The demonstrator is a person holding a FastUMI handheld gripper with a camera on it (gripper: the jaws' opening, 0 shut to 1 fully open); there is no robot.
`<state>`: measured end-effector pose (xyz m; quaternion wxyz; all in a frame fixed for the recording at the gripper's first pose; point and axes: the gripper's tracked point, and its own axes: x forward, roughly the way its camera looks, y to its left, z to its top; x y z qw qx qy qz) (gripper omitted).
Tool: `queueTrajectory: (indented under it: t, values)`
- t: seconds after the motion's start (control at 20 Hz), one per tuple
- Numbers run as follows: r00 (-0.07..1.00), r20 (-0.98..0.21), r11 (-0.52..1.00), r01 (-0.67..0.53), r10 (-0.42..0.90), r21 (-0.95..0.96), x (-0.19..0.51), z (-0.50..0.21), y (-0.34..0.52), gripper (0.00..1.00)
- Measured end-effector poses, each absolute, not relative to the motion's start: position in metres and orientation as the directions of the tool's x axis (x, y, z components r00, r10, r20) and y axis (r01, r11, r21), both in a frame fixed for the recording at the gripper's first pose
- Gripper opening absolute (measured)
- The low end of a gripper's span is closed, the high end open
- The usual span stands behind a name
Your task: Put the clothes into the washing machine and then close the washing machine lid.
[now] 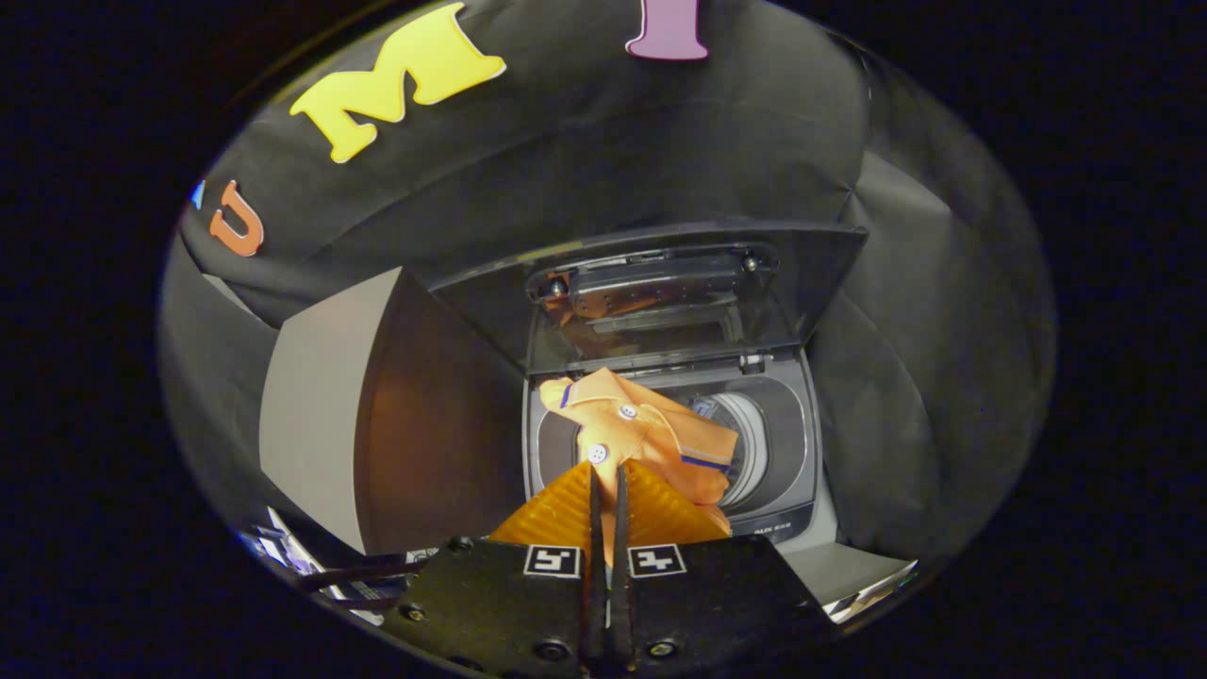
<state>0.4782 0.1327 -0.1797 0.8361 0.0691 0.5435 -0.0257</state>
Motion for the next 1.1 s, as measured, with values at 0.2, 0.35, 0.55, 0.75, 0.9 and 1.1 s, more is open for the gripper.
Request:
queueTrajectory:
  t: [0.2, 0.35, 0.55, 0.75, 0.9, 1.1]
  values:
    - [0.376, -0.927, 0.989, 0.131, 0.018, 0.072, 0.484, -0.205, 0.126, 0.05]
    - [0.362, -0.932, 0.990, 0.132, 0.001, 0.052, 0.487, -0.220, 0.122, 0.06]
    - [0.358, -0.934, 0.991, 0.126, -0.011, 0.037, 0.492, -0.236, 0.114, 0.06]
    - [0.348, -0.938, 0.993, 0.105, 0.007, 0.046, 0.494, -0.249, 0.114, 0.08]
    - [0.353, -0.935, 0.994, 0.077, 0.041, 0.073, 0.497, -0.251, 0.120, 0.13]
    - [0.397, -0.918, 0.999, 0.018, 0.022, 0.032, 0.509, -0.235, 0.124, 0.42]
